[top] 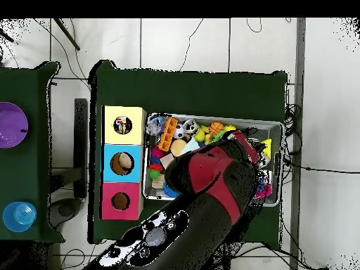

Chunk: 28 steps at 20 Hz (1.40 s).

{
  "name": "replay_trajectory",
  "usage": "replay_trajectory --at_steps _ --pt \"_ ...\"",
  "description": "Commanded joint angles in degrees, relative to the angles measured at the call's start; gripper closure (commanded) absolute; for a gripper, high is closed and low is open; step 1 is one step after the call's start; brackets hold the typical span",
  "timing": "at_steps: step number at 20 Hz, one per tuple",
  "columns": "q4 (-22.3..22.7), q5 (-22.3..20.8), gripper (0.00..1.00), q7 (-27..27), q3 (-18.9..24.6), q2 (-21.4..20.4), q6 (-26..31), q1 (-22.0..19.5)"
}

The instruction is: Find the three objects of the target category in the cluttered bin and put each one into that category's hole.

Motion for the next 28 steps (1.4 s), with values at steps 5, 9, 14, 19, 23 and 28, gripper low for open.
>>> replay_trajectory --at_steps 5,9,14,19,23,28 --pt "2.83 2.54 0.0 7.73 4.43 0.66 -2.23 -1.85" --pt "2.91 2.22 0.0 6.66 6.01 0.05 -2.03 -2.57" --pt "2.54 1.11 0.0 2.5 11.64 -1.6 -0.66 -5.56" --pt "0.33 1.1 0.0 2.06 13.67 -0.44 -1.31 -7.39" --pt "-1.92 0.71 0.0 1.04 16.38 0.73 -2.63 -9.45" --pt "-3.0 0.53 0.0 0.98 18.96 1.59 -3.47 -10.99"
